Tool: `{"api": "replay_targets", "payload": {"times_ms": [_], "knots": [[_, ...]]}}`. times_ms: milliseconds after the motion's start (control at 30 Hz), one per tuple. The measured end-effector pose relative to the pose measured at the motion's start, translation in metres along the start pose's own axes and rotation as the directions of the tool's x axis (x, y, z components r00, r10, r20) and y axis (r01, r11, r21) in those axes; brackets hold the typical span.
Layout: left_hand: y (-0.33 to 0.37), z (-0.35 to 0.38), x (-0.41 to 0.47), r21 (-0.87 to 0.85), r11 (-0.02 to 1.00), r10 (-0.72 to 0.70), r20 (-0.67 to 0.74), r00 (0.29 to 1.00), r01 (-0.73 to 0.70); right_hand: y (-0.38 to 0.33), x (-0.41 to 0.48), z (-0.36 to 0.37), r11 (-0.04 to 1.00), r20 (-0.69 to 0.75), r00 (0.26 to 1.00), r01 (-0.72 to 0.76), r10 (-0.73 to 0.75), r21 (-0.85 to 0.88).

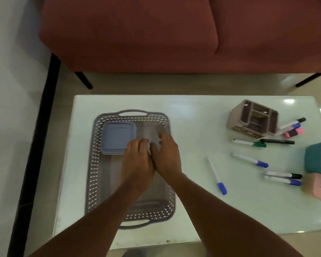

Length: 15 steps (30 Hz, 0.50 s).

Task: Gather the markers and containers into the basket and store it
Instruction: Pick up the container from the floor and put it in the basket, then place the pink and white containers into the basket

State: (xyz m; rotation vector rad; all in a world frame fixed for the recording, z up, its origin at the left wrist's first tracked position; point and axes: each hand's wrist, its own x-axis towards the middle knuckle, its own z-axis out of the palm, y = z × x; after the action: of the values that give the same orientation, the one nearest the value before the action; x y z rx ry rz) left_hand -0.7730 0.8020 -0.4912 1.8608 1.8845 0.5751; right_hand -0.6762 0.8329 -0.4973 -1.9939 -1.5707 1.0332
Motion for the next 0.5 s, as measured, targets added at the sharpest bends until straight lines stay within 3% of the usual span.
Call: {"api": "replay_targets", "payload": {"times_ms": [200, 300, 400, 500], "knots": [[0.132, 0.073, 0.003, -0.041, 0.970, 0.239, -0.065, 0.969, -0.241, 0.085, -0.006, -0.130, 0.988, -0.204, 0.977, 0.085, -0.058, 0.128], [0.220, 0.133, 0.000, -0.066, 0.949, 0.307, -0.032, 0.951, -0.309, 0.159, -0.010, -0.211, 0.991, -0.293, 0.956, 0.044, -0.006, 0.124], [0.305, 0.190, -0.005, -0.126, 0.941, 0.321, 0.047, 0.946, -0.313, 0.231, -0.016, -0.287, 0.997, -0.411, 0.910, -0.026, 0.054, 0.072], [0.382, 0.244, -0.009, -0.208, 0.952, 0.269, 0.214, 0.939, -0.225, 0.295, -0.018, -0.354, 0.987, -0.508, 0.846, -0.140, 0.163, 0.084]]}}
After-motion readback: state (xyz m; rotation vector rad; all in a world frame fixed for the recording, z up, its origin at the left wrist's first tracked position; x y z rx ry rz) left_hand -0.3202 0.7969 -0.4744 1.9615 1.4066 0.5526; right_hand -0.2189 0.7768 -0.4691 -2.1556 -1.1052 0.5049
